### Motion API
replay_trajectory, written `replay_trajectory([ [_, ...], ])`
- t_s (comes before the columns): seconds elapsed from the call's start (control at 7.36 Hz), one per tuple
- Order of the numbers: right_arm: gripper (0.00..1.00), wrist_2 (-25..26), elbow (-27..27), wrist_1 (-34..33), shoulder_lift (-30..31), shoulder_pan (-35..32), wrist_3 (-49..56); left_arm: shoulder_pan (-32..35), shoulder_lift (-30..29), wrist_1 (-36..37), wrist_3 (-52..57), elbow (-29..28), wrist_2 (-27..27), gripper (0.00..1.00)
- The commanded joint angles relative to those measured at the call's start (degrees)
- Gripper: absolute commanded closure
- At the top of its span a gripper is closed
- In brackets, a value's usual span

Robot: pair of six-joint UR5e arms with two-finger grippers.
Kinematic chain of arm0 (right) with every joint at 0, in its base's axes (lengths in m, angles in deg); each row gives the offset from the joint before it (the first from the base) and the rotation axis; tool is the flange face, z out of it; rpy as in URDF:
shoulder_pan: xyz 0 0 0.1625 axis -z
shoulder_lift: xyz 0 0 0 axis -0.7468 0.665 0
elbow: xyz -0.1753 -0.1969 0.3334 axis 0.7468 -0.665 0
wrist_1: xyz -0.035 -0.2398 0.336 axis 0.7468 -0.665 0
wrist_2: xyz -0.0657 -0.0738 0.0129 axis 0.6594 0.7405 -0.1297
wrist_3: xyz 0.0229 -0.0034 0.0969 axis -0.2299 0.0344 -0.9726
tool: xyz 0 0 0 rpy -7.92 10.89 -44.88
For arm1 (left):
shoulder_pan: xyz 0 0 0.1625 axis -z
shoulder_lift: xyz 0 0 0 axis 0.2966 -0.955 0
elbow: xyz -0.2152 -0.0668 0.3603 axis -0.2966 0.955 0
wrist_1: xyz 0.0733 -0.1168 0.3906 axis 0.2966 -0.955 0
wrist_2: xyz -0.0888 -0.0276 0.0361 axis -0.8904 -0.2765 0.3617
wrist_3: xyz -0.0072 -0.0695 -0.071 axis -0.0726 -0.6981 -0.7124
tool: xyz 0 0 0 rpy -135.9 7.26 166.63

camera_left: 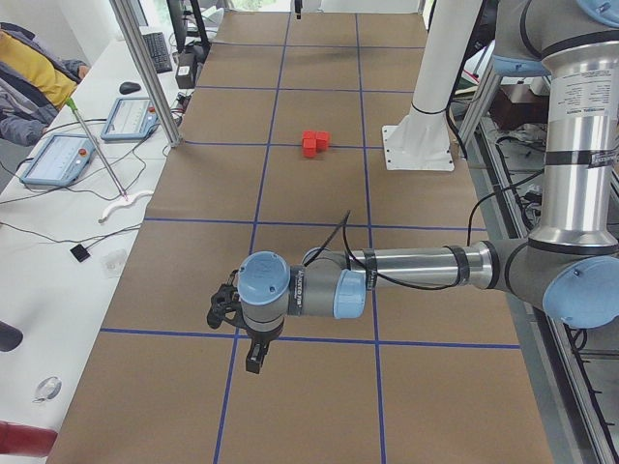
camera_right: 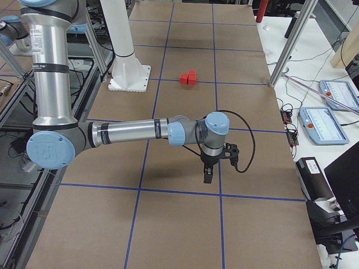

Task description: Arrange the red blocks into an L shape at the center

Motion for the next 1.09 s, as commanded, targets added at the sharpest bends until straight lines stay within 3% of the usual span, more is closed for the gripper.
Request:
replay_trajectory([
  [0.0, 0.01, -2.0, 1.7, 0.0, 2.9, -3.1, 3.8, -3.8, -0.3, -2.2, -4.1, 0.0, 0.1, 0.00],
  [0.27, 0.01, -3.4, 1.9, -2.3, 3.5, -7.5, 10.9, -5.4, -0.4, -1.4, -6.2, 1.3, 0.2, 0.00],
  [0.41, 0.01, -3.2, 3.5, -2.2, 3.9, -7.5, 10.2, -5.7, -0.6, 1.6, -6.2, 3.0, 0.4, 0.00],
  [0.95, 0.01, -2.3, 3.2, -1.8, 4.9, -7.4, 10.3, -5.5, 1.6, 1.8, -5.8, 5.7, 0.6, 0.00],
])
